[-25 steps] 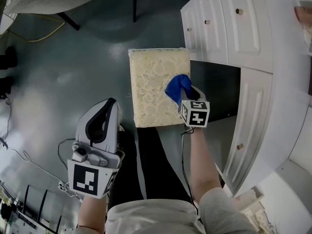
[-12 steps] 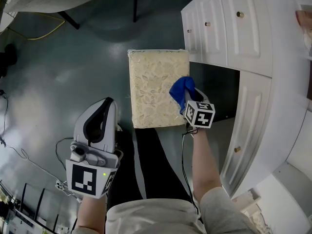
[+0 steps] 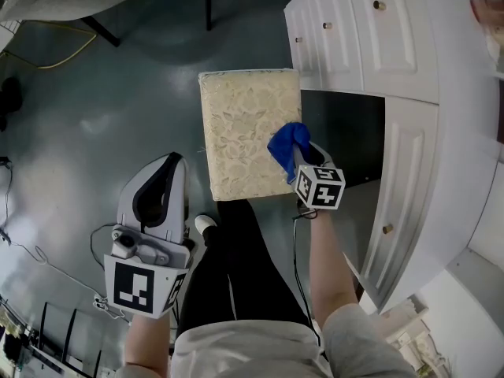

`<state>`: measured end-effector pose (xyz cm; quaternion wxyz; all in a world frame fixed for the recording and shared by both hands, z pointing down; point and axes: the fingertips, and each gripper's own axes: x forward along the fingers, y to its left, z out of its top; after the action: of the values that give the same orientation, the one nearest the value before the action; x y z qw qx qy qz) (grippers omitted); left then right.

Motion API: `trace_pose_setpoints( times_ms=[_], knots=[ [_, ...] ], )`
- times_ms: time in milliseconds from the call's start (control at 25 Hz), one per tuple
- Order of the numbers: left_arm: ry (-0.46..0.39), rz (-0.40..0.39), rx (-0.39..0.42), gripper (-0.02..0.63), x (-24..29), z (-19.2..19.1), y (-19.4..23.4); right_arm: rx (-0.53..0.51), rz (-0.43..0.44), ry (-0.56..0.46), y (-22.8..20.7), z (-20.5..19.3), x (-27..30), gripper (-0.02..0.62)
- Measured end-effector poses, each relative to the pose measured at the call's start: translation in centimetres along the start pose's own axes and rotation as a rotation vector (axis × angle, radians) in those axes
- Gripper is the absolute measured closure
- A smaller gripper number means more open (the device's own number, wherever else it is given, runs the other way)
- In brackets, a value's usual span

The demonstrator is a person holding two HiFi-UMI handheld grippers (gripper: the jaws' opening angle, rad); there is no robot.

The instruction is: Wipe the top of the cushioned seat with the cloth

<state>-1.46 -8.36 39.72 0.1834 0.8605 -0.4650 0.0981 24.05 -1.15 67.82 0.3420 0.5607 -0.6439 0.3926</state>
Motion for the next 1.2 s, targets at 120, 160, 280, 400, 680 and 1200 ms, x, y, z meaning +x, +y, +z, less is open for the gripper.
trace_pose_setpoints(
  times_ms=[120,160,280,400,680,1200],
  knots=[
    [0.004,-0.007,0.010,0.618,-1.1,-0.7,-0.3,0.015,-0.010,-0.025,0.2,-1.1,-0.6,0.506],
    [0.004,-0.006,0.009,0.618,-1.6,-1.0,-0.4,0.011,-0.011,-0.028,0.2,-1.6,-0.8,0.506],
    [0.014,0.002,0.007,0.620,-3.2,-2.0,-0.4,-0.004,-0.008,-0.023,0.3,-2.9,-1.4,0.506],
    [0.019,0.011,0.007,0.620,-4.7,-2.5,-0.4,-0.021,-0.014,-0.013,0.5,-3.6,-1.8,0.506],
    [0.011,0.033,0.002,0.618,-7.2,-3.3,-0.1,0.023,-0.080,-0.012,1.2,-3.4,-1.7,0.506],
    [-0.016,0.074,0.004,0.618,-9.6,-2.9,1.7,-0.046,-0.022,-0.009,10.4,-2.9,-0.5,0.506]
  ],
)
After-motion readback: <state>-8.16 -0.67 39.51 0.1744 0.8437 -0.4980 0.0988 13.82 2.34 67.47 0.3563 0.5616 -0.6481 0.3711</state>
